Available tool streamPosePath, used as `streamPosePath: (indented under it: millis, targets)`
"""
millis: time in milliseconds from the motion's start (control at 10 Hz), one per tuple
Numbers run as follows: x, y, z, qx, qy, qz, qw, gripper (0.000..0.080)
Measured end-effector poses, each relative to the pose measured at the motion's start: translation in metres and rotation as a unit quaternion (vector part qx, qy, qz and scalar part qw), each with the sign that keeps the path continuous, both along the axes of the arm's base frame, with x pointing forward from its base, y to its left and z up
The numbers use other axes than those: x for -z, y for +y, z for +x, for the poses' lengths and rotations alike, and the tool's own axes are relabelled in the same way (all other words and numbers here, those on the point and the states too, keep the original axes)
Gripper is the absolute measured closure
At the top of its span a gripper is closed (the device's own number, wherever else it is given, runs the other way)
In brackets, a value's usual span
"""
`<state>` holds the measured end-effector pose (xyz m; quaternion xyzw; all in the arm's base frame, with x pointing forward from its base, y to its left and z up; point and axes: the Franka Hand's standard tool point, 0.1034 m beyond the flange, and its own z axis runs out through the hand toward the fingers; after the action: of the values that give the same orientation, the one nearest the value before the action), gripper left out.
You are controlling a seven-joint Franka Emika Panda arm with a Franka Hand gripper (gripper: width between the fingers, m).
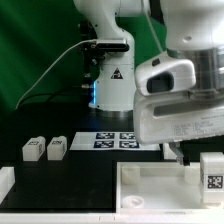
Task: Assemble one leg
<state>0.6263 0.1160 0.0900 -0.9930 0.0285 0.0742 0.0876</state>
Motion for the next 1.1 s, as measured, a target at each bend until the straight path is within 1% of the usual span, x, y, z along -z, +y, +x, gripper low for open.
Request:
streamPosePath:
  millis: [100,400,500,600,700,800,900,1100]
  targets:
    - [0.002,0.001,0.005,-0.003,-0.002,-0.006,1.000,0.0150]
    - [0.014,-0.001,0.003,-0.003,0.001,-0.014,1.000,0.0150]
    - [0.014,-0.001,0.003,-0.003,0.001,-0.014,1.000,0.0150]
    - [0.014,-0.002,0.003,-0.003,0.001,-0.014,1.000,0.0259]
    - [0.014,-0.002,0.002,-0.003,0.001,-0.014,1.000,0.0395]
    - [0.015,-0.002,0.002,-0.003,0.001,-0.014,1.000,0.0395]
    - [0.015,-0.003,0.002,0.001,0.002,-0.015,1.000,0.0509]
    - [0.015,-0.003,0.002,0.021,0.005,-0.017,1.000,0.0509]
